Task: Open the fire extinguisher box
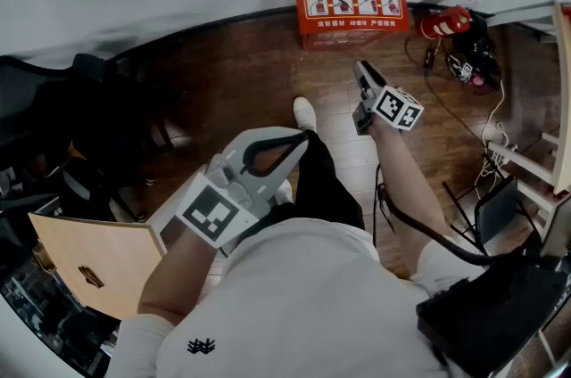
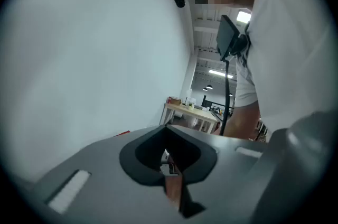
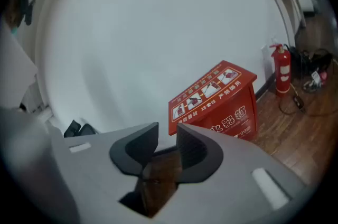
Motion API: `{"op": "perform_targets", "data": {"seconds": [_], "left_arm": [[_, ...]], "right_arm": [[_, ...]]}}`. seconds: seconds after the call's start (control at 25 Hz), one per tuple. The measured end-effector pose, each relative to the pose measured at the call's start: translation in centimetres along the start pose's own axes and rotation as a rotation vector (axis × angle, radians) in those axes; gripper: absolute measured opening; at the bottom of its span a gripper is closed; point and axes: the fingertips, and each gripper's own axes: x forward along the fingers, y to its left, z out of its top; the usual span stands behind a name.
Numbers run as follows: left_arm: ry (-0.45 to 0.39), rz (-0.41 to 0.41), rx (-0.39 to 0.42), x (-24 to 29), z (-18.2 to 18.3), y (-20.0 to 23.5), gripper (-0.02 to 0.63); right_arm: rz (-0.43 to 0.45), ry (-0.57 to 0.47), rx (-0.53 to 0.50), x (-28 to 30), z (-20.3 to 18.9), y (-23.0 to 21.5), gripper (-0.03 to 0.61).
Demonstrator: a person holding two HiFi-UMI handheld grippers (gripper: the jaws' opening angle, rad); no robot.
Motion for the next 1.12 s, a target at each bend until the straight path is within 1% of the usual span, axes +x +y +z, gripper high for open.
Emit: {"op": "perform_targets", "data": {"seconds": [0.08,0.16,0.24,0.36,0.44,0.6,0.76,0.88,0.96,1.12], "left_arm": [[0.010,-0.006,-0.010,2.2,-0.1,1.4,0.000],[0.049,-0.018,0.003,4.4,-0.6,2.9,0.000],[0.094,-0.039,0.023,6.3,-1.2,4.5,0.000],[0.103,-0.074,0.023,8.4,-1.5,7.0,0.000],[0.115,-0.095,0.024,9.5,-1.7,8.0,0.000],[0.129,-0.114,0.001,11.1,-2.2,8.7,0.000],[0.129,-0.134,-0.034,11.9,-2.6,9.5,0.000],[0.137,-0.145,-0.058,12.1,-3.0,10.0,0.000],[0.130,-0.143,-0.064,12.1,-3.7,9.8,0.000],[0.126,-0.134,-0.068,11.7,-5.6,8.5,0.000]], "right_arm": [[0.018,-0.005,0.075,2.4,0.9,-2.0,0.112],[0.028,-0.003,0.124,4.9,1.8,-4.1,0.114],[0.016,-0.004,0.166,7.1,2.5,-6.2,0.117],[-0.026,-0.024,0.249,9.3,3.0,-8.9,0.117],[-0.037,-0.040,0.300,10.2,3.2,-9.9,0.124],[0.002,-0.068,0.372,10.8,2.9,-11.2,0.129],[0.081,-0.134,0.491,11.5,3.8,-11.9,0.130],[0.103,-0.172,0.560,11.9,4.4,-12.0,0.127],[0.102,-0.180,0.583,11.6,4.1,-12.6,0.104],[0.119,-0.171,0.600,10.2,2.4,-13.0,0.101]]}}
